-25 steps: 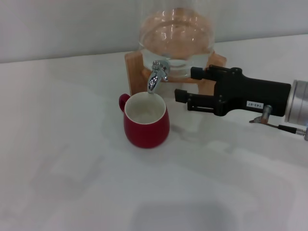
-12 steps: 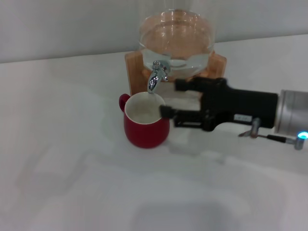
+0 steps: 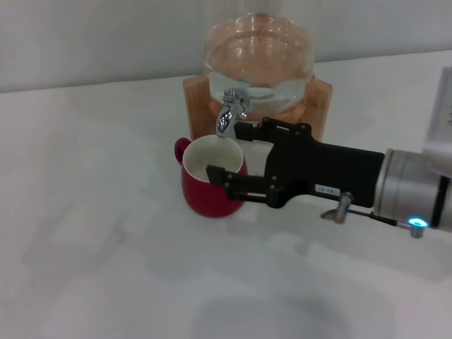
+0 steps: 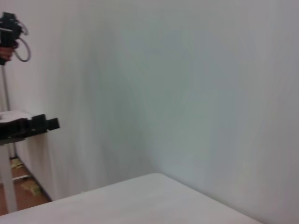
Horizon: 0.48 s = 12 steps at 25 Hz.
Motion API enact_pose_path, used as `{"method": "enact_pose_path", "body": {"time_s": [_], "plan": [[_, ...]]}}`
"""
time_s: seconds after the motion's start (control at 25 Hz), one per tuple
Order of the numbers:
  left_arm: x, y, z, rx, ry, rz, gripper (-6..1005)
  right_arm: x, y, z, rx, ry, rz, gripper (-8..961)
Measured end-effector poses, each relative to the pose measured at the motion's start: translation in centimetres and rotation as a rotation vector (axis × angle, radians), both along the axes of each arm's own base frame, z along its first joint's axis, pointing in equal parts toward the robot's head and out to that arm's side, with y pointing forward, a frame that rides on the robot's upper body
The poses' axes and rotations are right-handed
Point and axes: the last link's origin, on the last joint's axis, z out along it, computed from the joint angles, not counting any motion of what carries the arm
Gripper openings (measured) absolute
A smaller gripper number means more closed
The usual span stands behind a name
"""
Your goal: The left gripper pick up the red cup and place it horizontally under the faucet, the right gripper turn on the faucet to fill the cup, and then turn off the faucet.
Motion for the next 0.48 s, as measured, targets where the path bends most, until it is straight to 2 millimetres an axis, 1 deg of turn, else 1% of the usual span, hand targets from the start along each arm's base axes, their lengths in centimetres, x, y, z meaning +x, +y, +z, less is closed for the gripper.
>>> {"method": "enact_pose_path", "body": {"time_s": [0.08,0.2,0.28,0.48], "plan": [[0.0,0.1,0.0,0.001,0.001,-0.002,890,0.0,0.2,-0.9,0.009,0.006,-0.041,796],[0.0,0.3,0.0,0.003,0.002,0.002,890,-0.1,0.3,-1.4,0.011,0.003,-0.053,795],[0.0,0.4,0.0,0.005,0.002,0.007,890,-0.5,0.4,-2.3,0.012,-0.003,-0.063,795],[-0.1,0.5,0.0,0.008,0.003,0.014,889,-0.7,0.8,-2.7,0.019,0.001,-0.072,795]]}}
